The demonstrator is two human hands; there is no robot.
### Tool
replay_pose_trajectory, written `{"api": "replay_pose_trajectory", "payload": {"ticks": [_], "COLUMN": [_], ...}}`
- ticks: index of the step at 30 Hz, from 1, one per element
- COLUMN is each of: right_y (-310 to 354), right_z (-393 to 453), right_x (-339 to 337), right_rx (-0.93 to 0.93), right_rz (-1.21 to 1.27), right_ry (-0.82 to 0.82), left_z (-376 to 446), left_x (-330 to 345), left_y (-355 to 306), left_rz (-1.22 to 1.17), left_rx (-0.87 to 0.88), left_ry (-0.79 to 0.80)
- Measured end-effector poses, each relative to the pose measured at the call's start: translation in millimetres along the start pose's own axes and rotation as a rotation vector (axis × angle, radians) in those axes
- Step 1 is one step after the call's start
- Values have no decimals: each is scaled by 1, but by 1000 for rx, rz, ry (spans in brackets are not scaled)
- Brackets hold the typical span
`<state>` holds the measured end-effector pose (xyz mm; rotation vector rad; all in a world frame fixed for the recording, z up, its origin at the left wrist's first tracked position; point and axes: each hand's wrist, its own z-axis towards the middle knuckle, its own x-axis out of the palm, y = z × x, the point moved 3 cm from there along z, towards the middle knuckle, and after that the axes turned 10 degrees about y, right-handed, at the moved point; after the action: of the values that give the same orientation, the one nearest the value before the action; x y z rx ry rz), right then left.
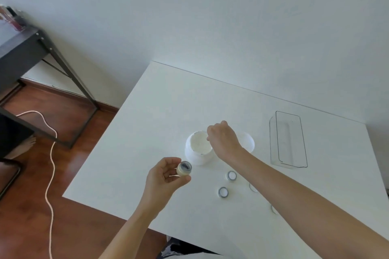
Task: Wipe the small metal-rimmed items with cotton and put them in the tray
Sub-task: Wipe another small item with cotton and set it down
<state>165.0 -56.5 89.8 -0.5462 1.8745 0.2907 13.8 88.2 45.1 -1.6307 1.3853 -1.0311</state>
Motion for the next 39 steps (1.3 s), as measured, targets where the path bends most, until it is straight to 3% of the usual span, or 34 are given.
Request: {"api": "replay_pose_trajectory", "payload": {"ticks": [5,11,19,27,31,39], "right_y": [3,-13,-46,-58,-54,-33], "right_z": [5,7,-4,-19,-26,-46], "right_x": [3,5,10,-9,-17,-33], "right_rx": [108,303,511,473,427,170], "right_rz": [148,508,1008,1411,1381,1043], "right_ry": [93,214,177,64,-44,-402], "left_z": [7,16,36,62,72,79], "left_x": [-9,-11,-8,9,19,26], "left_y": [-2,-3,-12,-30,-39,-46], "left_rz": [0,-20,13,65,54,10], "left_rx": [8,6,22,41,50,64], "left_ry": [22,21,-2,-29,-9,2]}}
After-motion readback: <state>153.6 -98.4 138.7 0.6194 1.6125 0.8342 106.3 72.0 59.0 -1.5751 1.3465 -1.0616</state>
